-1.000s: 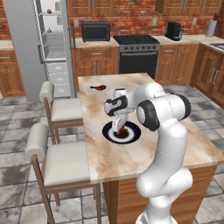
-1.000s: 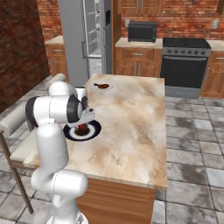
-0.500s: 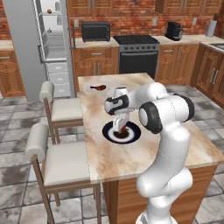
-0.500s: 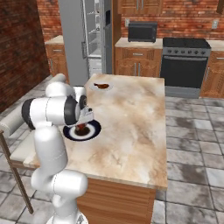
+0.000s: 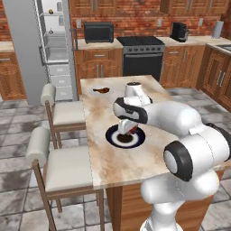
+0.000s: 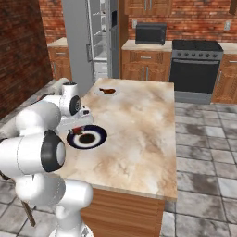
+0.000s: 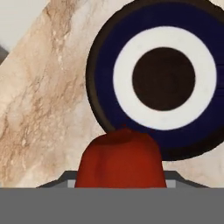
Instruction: Transport the chicken drumstick and bell pepper to the fridge. Place the chicken drumstick on the rack containing meat and place the bell pepper on the rack containing the vegetable, ensuring meats and vegetables are on different racks.
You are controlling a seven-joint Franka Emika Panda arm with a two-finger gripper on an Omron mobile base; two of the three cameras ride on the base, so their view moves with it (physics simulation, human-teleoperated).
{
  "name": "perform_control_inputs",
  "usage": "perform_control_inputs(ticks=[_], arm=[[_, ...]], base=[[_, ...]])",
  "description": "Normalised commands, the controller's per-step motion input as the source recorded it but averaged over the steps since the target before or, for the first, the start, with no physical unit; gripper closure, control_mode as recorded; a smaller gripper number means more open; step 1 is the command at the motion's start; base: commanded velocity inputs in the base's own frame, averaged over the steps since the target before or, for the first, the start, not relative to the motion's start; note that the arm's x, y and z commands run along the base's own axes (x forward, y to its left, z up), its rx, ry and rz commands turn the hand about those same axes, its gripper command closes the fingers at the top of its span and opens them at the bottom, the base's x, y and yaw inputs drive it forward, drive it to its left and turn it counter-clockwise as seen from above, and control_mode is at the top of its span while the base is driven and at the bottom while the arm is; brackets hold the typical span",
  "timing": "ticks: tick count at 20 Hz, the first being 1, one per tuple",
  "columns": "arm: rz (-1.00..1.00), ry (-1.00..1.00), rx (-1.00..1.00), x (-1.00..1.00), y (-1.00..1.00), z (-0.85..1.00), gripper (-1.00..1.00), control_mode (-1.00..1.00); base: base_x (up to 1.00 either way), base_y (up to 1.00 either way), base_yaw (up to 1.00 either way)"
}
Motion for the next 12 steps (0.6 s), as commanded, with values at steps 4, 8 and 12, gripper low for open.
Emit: perform_control_inputs(ticks=[4,8,12], arm=[[-0.27,-0.05,0.09,-0.99,-0.09,0.17,1.0,-1.0],[-0.3,-0.18,0.0,-0.99,-0.09,0.44,1.0,-1.0],[-0.29,-0.16,0.0,-1.0,-0.06,0.53,1.0,-1.0]], base=[[0.0,0.0,0.0],[0.0,0.0,0.0],[0.0,0.0,0.0]])
